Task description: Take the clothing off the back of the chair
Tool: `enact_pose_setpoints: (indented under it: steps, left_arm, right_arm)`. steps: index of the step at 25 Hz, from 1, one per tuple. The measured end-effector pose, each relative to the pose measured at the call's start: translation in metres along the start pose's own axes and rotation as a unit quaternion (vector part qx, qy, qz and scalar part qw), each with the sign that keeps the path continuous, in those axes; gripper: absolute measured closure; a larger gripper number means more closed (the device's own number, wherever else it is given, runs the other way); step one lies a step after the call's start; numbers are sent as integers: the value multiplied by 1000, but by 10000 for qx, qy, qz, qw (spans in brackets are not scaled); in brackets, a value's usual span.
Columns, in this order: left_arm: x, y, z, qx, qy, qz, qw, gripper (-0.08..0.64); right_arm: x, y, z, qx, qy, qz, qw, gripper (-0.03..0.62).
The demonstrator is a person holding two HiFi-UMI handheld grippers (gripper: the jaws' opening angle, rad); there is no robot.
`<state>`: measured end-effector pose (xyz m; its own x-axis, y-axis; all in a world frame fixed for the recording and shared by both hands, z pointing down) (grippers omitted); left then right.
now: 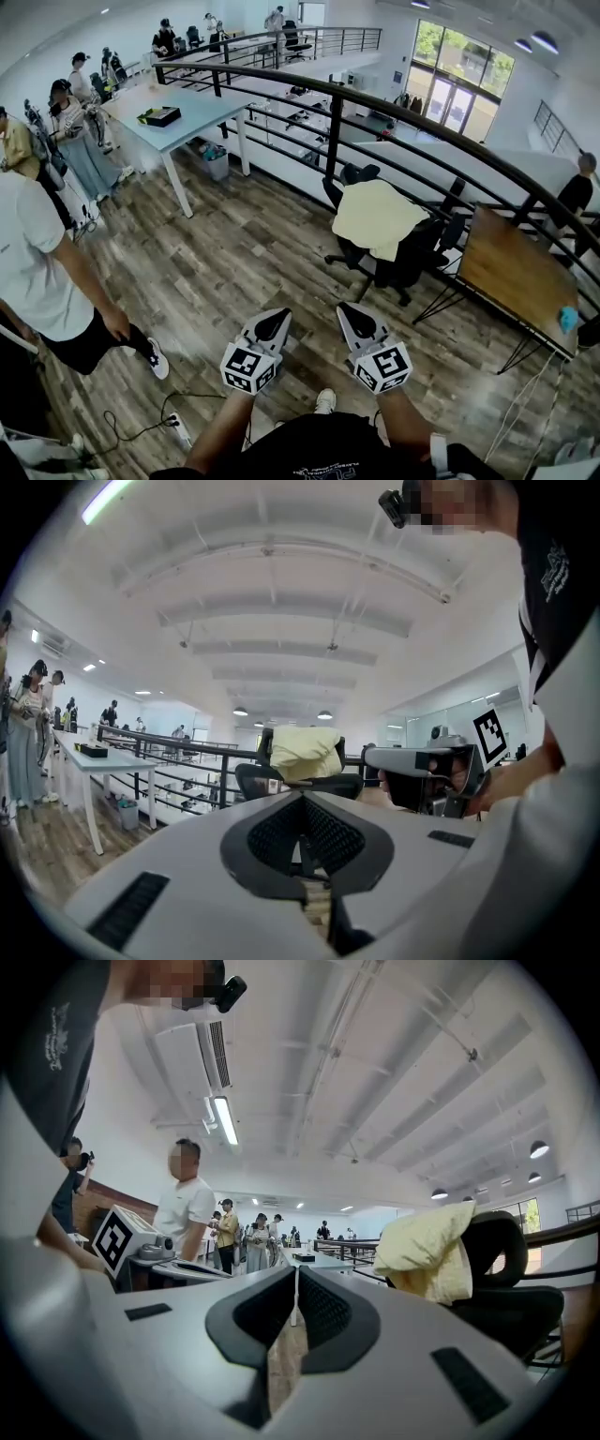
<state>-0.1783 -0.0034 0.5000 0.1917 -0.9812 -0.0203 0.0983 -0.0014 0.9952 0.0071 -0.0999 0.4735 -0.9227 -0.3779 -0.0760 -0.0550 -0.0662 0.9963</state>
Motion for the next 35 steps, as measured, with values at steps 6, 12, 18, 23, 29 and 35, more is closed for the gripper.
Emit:
enact_pose_setpoints:
  steps: [6,12,18,23,29,35]
  left_arm:
    - [43,-5,-1,43,120,42,9999,548]
    - [83,-9,-8,117,218,52,9997,548]
    - [120,-11,-16,171,268,106,9994,548]
    - [148,-13,-19,228,252,95,9994,548]
    - [173,-21,-26,371,411,19,9985,548]
    - [187,-23,-16,409,611,58,9973,548]
  right_arm:
    - [8,-1,-33,69,24,-46,10000,568]
    - [9,2,-64,15,16,-45,10000,569]
    - [10,4,-98,131,9,-123,9998,569]
    - [12,6,-117,114,-93,-175,9997,569]
    - [15,9,-124,177,-85,-224,9996,568]
    - [18,7,-135,-82,98,-126,9998,568]
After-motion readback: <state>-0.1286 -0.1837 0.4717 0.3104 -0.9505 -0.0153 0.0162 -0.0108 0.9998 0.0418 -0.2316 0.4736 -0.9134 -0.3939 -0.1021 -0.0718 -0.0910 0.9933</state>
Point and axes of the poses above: the fingertips, and each gripper's own axes: x forward along the fingers, z to its left, y out of its underside, the point moved 8 cm from there along -x, backward along the fingers, and after that the axes turned 4 degrees about -z, right-handed, at the moved point
